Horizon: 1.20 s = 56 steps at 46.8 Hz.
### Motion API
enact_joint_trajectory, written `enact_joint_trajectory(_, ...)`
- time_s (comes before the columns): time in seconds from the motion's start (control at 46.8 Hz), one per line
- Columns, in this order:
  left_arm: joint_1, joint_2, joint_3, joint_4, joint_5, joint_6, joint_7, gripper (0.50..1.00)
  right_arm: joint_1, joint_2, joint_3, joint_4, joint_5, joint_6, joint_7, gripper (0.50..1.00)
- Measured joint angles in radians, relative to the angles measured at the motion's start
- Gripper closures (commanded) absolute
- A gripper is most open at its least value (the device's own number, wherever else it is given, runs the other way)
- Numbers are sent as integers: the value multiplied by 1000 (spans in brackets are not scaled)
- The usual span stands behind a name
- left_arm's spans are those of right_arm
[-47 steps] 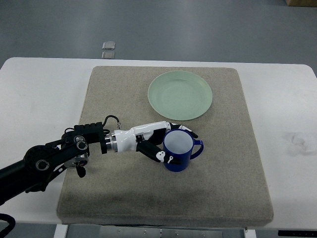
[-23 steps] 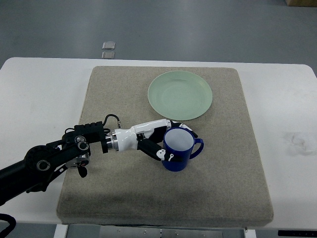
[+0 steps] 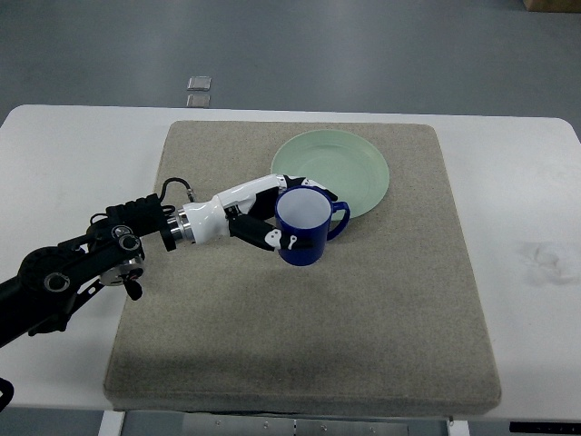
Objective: Place cup left of plate with left hand
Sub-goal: 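Lift the blue mug and carry it past the plate toward the left arm, then lower the blue mug onto the pad beside the plate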
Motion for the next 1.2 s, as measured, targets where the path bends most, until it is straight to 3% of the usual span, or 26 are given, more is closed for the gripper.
enact_joint_trajectory(0.32,-4,86,-43,35,-33,103,-29,1000,0,0,0,0,0,-1,0,568)
enact_joint_trajectory(0.577,-3,96,-70,156,-237,135,-35,1000,0,0,0,0,0,0,0,568)
enact_joint_trajectory(0.854,-21,96,-72,272,-239,214,-87,1000,0,0,0,0,0,0,0,568)
enact_joint_trajectory(1.196,5,102,-53,299,-233,226,-120,1000,0,0,0,0,0,0,0,568)
